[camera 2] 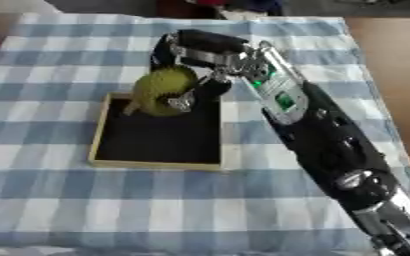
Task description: Pick up objects on the table and place them in the box.
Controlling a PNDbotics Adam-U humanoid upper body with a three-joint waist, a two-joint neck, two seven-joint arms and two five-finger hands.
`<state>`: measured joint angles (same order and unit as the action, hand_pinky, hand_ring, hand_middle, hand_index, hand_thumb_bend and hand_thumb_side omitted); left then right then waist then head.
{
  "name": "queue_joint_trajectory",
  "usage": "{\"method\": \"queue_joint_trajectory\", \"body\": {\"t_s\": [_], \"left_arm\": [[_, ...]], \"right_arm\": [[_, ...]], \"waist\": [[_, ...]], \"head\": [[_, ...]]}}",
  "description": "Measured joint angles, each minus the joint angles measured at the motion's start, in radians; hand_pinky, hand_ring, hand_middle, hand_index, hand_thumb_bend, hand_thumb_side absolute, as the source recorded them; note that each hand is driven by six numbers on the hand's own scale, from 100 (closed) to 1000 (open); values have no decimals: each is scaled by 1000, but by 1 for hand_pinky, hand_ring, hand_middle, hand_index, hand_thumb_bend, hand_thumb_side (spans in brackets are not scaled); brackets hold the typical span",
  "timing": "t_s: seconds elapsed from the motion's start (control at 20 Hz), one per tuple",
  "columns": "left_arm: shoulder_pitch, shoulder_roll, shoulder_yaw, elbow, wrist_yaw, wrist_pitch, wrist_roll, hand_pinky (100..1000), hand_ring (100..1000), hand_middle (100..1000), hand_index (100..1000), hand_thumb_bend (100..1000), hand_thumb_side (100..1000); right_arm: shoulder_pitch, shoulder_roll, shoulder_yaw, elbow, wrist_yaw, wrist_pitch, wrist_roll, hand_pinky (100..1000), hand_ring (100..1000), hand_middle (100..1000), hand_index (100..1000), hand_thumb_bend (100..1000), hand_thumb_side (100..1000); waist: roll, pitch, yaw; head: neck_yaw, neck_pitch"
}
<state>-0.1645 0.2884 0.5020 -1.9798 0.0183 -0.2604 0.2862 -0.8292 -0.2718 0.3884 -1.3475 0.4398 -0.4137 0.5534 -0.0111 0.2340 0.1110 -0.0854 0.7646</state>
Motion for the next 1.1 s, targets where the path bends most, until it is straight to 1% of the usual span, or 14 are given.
{"method": "queue_joint_trajectory", "body": {"t_s": [0.3,0.4,0.45,0.5,0.55,0.6,0.7,0.75,0.8,0.85,0.95,1.1], "left_arm": [[-2,-1,0,0,1,0,-1,638,511,691,819,100,522],[-2,-2,0,0,3,-1,-1,638,511,691,819,100,523],[-2,-4,0,0,3,-1,-2,638,511,691,819,100,523],[-2,-6,0,0,3,-1,-2,638,511,691,819,100,523],[-2,-8,0,0,4,-1,-2,638,511,691,819,100,523],[-2,-8,0,0,4,-1,-2,638,511,691,819,100,523],[-2,-8,0,0,4,-1,-2,638,511,691,819,100,524],[-2,-8,0,0,4,-1,-2,638,511,691,819,100,524],[-2,-8,0,0,4,-1,-2,638,511,691,819,100,524],[-2,-8,0,0,4,-1,-2,638,511,691,819,100,524],[-2,-9,0,0,4,-1,-2,638,511,691,819,100,524],[-2,-9,0,0,4,-1,-2,638,511,691,819,100,524]], "right_arm": [[47,57,15,76,56,21,-2,611,582,439,536,100,100],[52,66,17,90,79,25,-7,634,617,480,578,100,100],[55,69,18,94,91,27,-9,656,655,519,618,100,100],[56,71,18,98,101,27,-9,665,671,535,634,100,100],[56,73,18,100,111,28,-9,692,716,589,672,177,100],[57,74,18,101,120,28,-10,700,733,610,685,206,100],[59,76,18,101,136,29,-11,737,784,704,754,319,100],[62,76,17,101,141,29,-11,776,836,780,828,449,151],[64,76,15,98,144,25,-12,783,844,793,844,469,186],[65,76,11,93,145,19,-16,789,848,801,855,512,250],[65,74,-2,65,146,1,-29,794,850,806,857,534,273],[64,56,-35,1,135,-21,-62,795,847,801,852,531,269]], "waist": [[0,1,3],[1,2,3],[1,3,3],[1,3,3],[1,3,3],[1,3,2],[1,3,1],[1,3,0],[2,3,0],[2,3,-1],[2,3,-1],[2,3,-5]], "head": [[-5,0],[-5,0],[-5,0],[-5,0],[-5,0],[-5,0],[-5,0],[-5,0],[-5,0],[-5,0],[-5,0],[-4,0]]}}
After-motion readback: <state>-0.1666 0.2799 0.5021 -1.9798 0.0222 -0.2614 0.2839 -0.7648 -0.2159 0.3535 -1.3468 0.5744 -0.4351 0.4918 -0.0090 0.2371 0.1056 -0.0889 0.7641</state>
